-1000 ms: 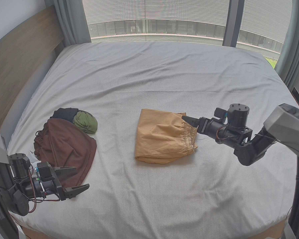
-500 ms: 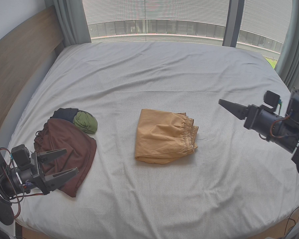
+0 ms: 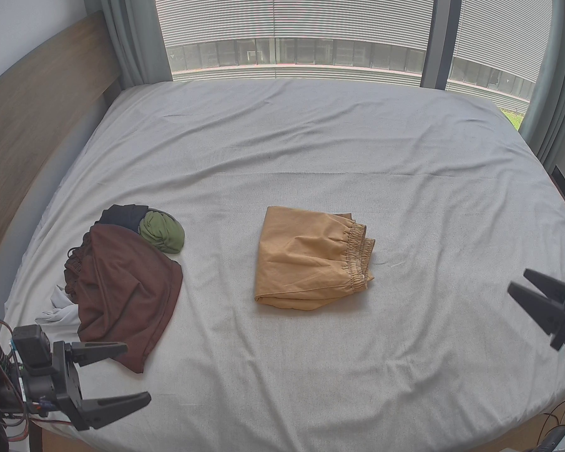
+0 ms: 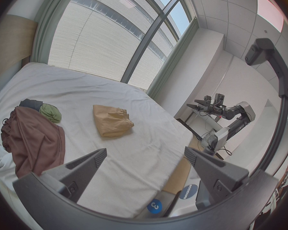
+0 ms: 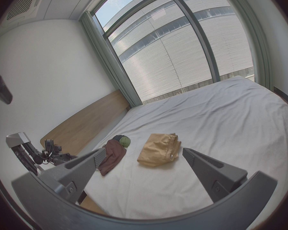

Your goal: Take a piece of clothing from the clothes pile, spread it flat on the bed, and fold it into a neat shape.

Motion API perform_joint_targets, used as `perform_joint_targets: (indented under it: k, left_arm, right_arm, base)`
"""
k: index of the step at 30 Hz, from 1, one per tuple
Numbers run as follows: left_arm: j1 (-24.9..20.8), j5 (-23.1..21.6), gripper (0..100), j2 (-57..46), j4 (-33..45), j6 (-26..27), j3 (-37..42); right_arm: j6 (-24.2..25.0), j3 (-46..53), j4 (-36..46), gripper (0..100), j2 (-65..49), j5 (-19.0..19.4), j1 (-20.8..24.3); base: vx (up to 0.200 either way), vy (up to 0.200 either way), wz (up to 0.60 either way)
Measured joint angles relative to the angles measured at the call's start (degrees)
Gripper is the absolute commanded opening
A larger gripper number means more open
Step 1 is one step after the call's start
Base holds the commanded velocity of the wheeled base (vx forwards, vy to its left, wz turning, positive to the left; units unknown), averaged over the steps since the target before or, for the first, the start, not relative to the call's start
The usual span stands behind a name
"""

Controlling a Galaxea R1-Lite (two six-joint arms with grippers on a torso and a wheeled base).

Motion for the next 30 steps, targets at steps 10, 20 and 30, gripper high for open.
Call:
perform_joint_targets:
  k: [10, 20, 30]
  left_arm:
    - [-0.63, 0.3, 100, -19.48, 23.1, 1.73, 0.0]
    - [-1.52, -0.6, 100, -34.1, 35.06, 1.07, 0.0]
    - [-1.9, -0.55, 100, -49.2, 43.02, -4.68, -0.02]
  right_arm:
    - [-0.88, 4.63, 20.94, 100, -25.75, -0.09, -5.05]
    - [-1.45, 5.79, 34.97, 100, -44.56, -0.09, -12.96]
    - [-7.17, 10.41, 34.21, 100, -51.77, -3.1, -15.93]
  base:
    - [0.0, 0.0, 0.0]
    - [0.0, 0.0, 0.0]
    - [0.0, 0.0, 0.0]
